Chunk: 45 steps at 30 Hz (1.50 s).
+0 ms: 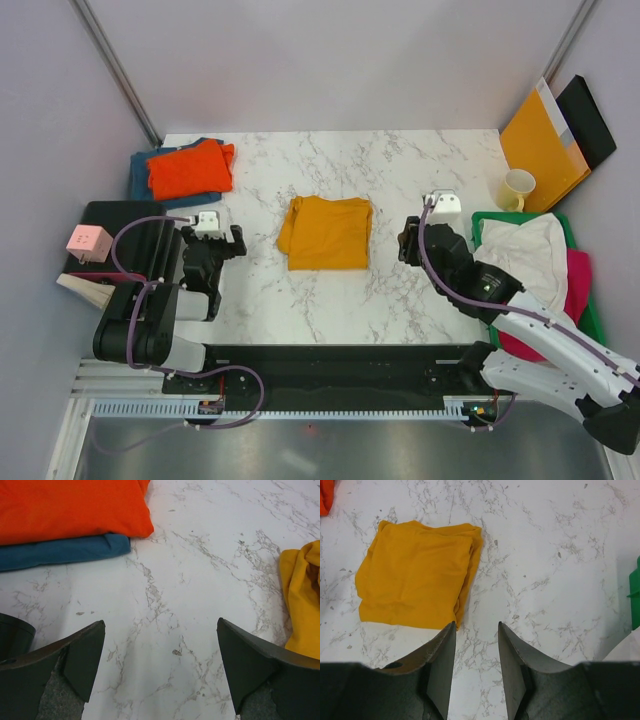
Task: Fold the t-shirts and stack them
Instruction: Put the neatly folded tshirt into the corner of the board with the left arm
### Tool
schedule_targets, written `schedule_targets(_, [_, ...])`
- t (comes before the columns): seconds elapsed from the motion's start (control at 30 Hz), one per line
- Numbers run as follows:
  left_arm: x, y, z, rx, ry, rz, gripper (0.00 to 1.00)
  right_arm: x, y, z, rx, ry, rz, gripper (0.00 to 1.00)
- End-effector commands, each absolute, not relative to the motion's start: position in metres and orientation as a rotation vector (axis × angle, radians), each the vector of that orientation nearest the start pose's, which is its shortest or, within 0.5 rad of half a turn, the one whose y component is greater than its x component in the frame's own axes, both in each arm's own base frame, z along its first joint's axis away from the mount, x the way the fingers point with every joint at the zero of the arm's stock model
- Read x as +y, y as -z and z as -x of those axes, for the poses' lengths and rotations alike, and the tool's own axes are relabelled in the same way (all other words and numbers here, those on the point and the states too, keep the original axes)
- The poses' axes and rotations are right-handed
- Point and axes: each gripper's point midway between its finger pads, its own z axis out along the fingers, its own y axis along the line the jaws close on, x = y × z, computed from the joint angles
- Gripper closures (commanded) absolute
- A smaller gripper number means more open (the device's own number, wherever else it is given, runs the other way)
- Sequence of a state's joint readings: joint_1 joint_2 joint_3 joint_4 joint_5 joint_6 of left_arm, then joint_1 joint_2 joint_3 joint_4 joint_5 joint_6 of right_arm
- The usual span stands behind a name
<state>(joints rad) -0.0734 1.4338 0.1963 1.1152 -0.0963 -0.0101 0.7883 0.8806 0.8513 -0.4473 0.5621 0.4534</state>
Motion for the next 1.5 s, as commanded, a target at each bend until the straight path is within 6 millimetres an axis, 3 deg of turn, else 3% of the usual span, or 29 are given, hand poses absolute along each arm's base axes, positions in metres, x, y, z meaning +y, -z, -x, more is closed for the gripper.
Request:
schedule_targets(0.0, [-0.018, -0.105, -0.370, 1.652, 0.017, -0.022, 0.00, 0.155, -0.220, -0.270, 1.952, -0.226, -0.054, 0.53])
schedule_targets(0.23, [-0.018, -0.106, -0.371, 1.646, 0.017, -0.022, 0.00, 0.160, -0.187, -0.294, 1.961, -0.092, -0.045, 0.53])
schedule_targets(0.5, [-0.018, -0.106, -0.371, 1.646, 0.019, -0.023, 0.00, 0.164, -0.209, -0.323, 1.928, 0.014, -0.211, 0.54])
schedule_targets(0.53, [-0.018, -0.106, -0.371, 1.646, 0.017, -0.022, 0.00, 0.167, -0.225, -0.328, 1.911, 0.006, -0.235, 0.54])
schedule_targets(0.67, [-0.018, -0.106, -0.371, 1.647, 0.017, -0.022, 0.00, 0.162, -0.226, -0.334, 1.949, 0.132, -0.238, 0.54])
schedule_targets(0.83, [-0.018, -0.106, -0.371, 1.646, 0.017, -0.022, 0.00, 0.166, -0.236, -0.337, 1.972, 0.178, -0.245, 0.54])
schedule_targets(0.93, [-0.019, -0.107, -0.372, 1.644, 0.022, -0.026, 0.00, 0.167, -0.231, -0.335, 1.976, 0.183, -0.260, 0.55])
schedule_targets(0.97, [-0.022, -0.116, -0.373, 1.617, 0.023, -0.067, 0.00, 0.168, -0.230, -0.334, 1.976, 0.175, -0.270, 0.55])
schedule_targets(1.0, [-0.032, -0.111, -0.372, 1.661, 0.059, -0.144, 0.00, 0.169, -0.228, -0.333, 1.980, 0.172, -0.269, 0.55])
schedule_targets(1.07, [-0.038, -0.109, -0.379, 1.755, 0.081, -0.183, 0.00, 0.169, -0.222, -0.333, 1.989, 0.181, -0.257, 0.55])
schedule_targets(1.1, [-0.032, -0.142, -0.407, 1.740, 0.059, -0.108, 0.00, 0.169, -0.220, -0.333, 1.992, 0.189, -0.251, 0.55])
schedule_targets(1.13, [-0.025, -0.112, -0.400, 1.934, 0.036, -0.067, 0.00, 0.170, -0.218, -0.333, 1.991, 0.194, -0.244, 0.55])
schedule_targets(1.17, [-0.022, -0.143, -0.422, 1.917, 0.034, 0.012, 0.00, 0.170, -0.215, -0.334, 1.995, 0.203, -0.234, 0.54])
schedule_targets(1.2, [-0.036, -0.135, -0.424, 1.986, 0.121, -0.018, 0.00, 0.171, -0.214, -0.335, 1.999, 0.215, -0.209, 0.55])
schedule_targets(1.23, [-0.050, -0.119, -0.412, 2.110, 0.204, -0.064, 0.00, 0.178, -0.212, -0.337, 2.008, 0.194, -0.185, 0.55])
schedule_targets(1.27, [-0.065, -0.146, -0.424, 2.091, 0.284, -0.112, 0.00, 0.182, -0.206, -0.338, 2.024, 0.206, -0.157, 0.55])
schedule_targets(1.3, [-0.087, -0.136, -0.418, 2.166, 0.419, -0.179, 0.00, 0.185, -0.207, -0.339, 2.024, 0.211, -0.142, 0.55])
schedule_targets(1.33, [-0.093, -0.124, -0.403, 2.283, 0.486, -0.181, 0.00, 0.191, -0.200, -0.340, 2.036, 0.221, -0.118, 0.55])
schedule_targets(1.37, [-0.099, -0.151, -0.417, 2.259, 0.516, -0.198, 0.00, 0.194, -0.197, -0.341, 2.044, 0.221, -0.102, 0.55])
schedule_targets(1.43, [-0.107, -0.129, -0.411, 2.405, 0.602, -0.195, 0.00, 0.205, -0.189, -0.343, 2.060, 0.205, -0.076, 0.55])
schedule_targets(1.47, [-0.112, -0.140, -0.422, 2.387, 0.625, -0.213, 0.00, 0.209, -0.184, -0.343, 2.071, 0.189, -0.067, 0.55])
